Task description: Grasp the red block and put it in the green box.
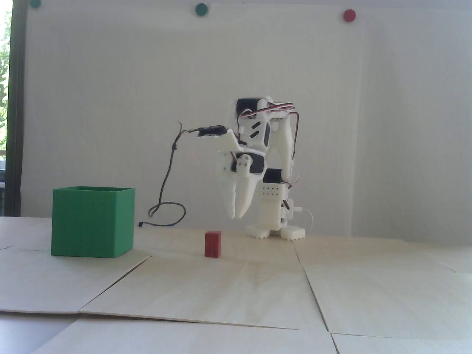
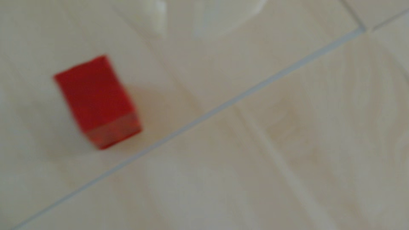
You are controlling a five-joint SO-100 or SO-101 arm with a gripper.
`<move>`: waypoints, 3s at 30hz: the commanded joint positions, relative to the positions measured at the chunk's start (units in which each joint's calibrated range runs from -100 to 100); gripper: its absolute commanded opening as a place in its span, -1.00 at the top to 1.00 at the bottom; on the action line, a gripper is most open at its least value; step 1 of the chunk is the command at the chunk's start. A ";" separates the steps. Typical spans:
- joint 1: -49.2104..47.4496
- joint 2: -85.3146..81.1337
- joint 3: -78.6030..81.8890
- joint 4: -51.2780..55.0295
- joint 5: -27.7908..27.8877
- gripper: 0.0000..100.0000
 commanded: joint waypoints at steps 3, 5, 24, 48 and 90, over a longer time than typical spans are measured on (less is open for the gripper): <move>4.93 9.24 -19.74 5.61 -0.30 0.95; 5.73 11.77 -23.91 7.38 -0.30 0.95; 5.73 16.43 -31.18 13.54 2.31 0.41; 2.92 16.43 -20.71 15.48 5.17 0.32; 6.94 16.51 -20.71 10.42 -6.39 0.32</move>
